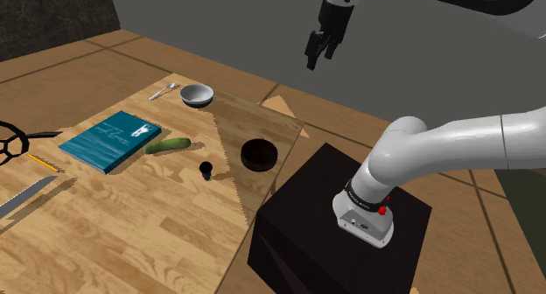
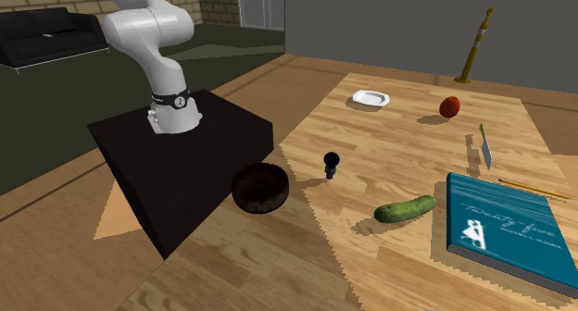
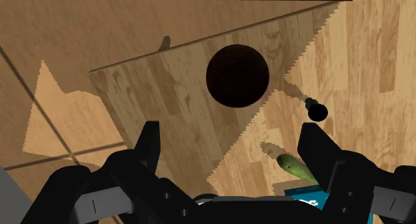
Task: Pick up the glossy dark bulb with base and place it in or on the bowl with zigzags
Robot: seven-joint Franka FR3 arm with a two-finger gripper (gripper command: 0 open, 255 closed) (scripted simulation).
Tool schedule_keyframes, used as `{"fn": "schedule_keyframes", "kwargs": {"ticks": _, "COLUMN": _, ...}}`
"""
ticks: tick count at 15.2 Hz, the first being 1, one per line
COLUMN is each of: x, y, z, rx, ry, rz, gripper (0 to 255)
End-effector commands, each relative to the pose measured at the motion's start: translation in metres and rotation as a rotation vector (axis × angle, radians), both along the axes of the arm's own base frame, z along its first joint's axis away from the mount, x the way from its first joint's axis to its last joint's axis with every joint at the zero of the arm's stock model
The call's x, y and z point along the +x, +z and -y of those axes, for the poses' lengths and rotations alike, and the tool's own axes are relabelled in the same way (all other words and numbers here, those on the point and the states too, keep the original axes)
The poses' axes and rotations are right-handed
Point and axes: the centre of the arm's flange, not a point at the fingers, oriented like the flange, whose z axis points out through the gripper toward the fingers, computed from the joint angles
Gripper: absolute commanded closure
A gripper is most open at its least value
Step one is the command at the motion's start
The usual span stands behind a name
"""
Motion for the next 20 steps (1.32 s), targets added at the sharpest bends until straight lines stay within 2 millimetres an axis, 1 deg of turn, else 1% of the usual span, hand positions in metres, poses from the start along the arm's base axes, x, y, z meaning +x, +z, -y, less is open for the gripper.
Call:
{"fn": "schedule_keyframes", "kwargs": {"ticks": 1, "x": 0.0, "y": 0.0, "z": 0.0, "rx": 0.0, "ry": 0.0, "rz": 0.0, "gripper": 0}}
{"fn": "schedule_keyframes", "kwargs": {"ticks": 20, "x": 0.082, "y": -0.198, "z": -0.135, "rx": -0.045, "ry": 0.002, "rz": 0.031, "gripper": 0}}
